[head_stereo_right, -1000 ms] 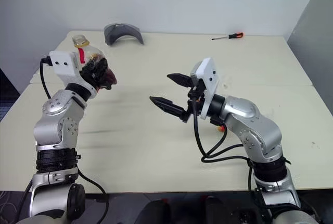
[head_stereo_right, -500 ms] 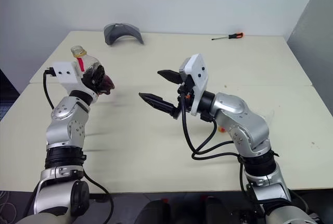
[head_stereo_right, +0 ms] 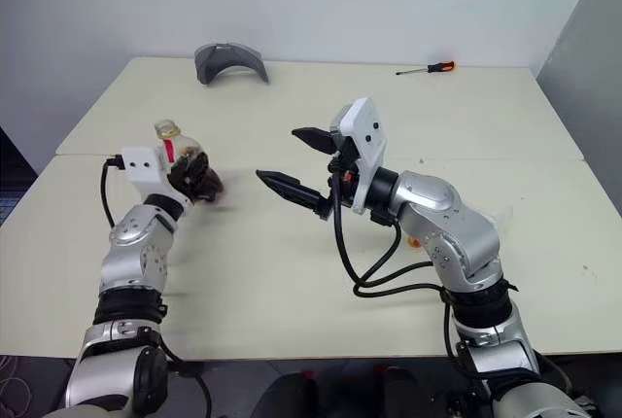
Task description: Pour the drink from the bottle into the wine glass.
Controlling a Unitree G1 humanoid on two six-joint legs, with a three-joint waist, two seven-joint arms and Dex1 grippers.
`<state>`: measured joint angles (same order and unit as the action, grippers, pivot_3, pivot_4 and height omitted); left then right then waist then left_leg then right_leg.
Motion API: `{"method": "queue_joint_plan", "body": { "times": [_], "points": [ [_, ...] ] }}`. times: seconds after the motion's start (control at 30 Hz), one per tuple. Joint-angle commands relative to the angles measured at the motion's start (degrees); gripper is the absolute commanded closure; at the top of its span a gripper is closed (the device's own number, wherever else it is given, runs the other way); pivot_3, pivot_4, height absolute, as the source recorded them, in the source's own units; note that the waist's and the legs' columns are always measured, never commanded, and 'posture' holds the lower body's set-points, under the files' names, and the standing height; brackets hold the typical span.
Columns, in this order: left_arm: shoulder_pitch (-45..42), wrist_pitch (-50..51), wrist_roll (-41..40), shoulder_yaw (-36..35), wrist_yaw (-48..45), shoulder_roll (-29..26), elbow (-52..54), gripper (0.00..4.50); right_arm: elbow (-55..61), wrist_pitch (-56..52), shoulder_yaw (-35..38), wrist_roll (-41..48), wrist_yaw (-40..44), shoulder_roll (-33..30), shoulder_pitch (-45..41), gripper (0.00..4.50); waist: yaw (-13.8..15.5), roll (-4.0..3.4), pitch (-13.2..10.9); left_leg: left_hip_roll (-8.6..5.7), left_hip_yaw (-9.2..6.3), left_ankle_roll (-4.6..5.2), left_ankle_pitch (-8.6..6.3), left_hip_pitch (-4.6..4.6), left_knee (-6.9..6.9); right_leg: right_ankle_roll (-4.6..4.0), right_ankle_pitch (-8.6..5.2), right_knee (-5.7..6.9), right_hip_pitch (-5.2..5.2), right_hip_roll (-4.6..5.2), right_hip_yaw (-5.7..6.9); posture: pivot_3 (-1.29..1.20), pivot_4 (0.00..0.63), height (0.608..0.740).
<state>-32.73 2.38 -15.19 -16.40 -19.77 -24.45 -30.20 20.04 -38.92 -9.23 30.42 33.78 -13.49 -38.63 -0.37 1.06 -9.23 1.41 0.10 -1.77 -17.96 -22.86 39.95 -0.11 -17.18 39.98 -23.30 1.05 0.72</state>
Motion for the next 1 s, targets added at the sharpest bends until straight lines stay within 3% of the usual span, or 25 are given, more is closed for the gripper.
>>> {"method": "queue_joint_plan", "body": {
  "times": [0.03, 0.57, 0.93, 1.0],
  "points": [
    [-1.0, -2.3, 0.0, -0.4, -0.6, -0.4, 0.4, 3.63, 2.3, 0.1, 1.0, 0.8, -0.1, -0.2, -0.3, 0.06, 0.0, 0.00, 0.0, 0.00, 0.00, 0.00, 0.00, 0.00, 0.00, 0.00, 0.00, 0.00, 0.00, 0.00, 0.00, 0.00, 0.150, 0.740],
    [-1.2, -6.6, 1.2, 0.7, -1.9, 0.3, -3.2, 3.63, 0.5, 0.6, 2.2, 0.7, -1.2, 1.1, -1.6, 0.06, 0.0, 0.01, 0.0, 0.00, 0.00, 0.01, -0.01, 0.00, 0.00, 0.00, 0.00, 0.01, 0.00, 0.00, 0.01, 0.00, 0.150, 0.740],
    [0.7, -5.3, 0.6, -0.5, -1.2, -0.1, 0.0, 0.11, -0.2, 0.9, 2.6, 1.1, -0.9, 1.5, -1.7, 0.00, -0.1, 0.01, 0.0, 0.00, 0.00, 0.02, -0.01, 0.01, -0.01, 0.00, 0.00, 0.01, 0.00, 0.00, 0.01, 0.00, 0.150, 0.740],
    [2.8, -4.1, 0.1, -0.7, -0.5, 0.3, 3.4, 0.02, -0.2, 0.9, 2.5, 1.1, -0.5, 1.4, -1.8, 0.00, -0.1, 0.01, 0.0, 0.00, 0.00, 0.02, -0.01, 0.01, -0.01, 0.00, 0.00, 0.01, 0.00, 0.00, 0.00, 0.00, 0.150, 0.740]
  ]
}}
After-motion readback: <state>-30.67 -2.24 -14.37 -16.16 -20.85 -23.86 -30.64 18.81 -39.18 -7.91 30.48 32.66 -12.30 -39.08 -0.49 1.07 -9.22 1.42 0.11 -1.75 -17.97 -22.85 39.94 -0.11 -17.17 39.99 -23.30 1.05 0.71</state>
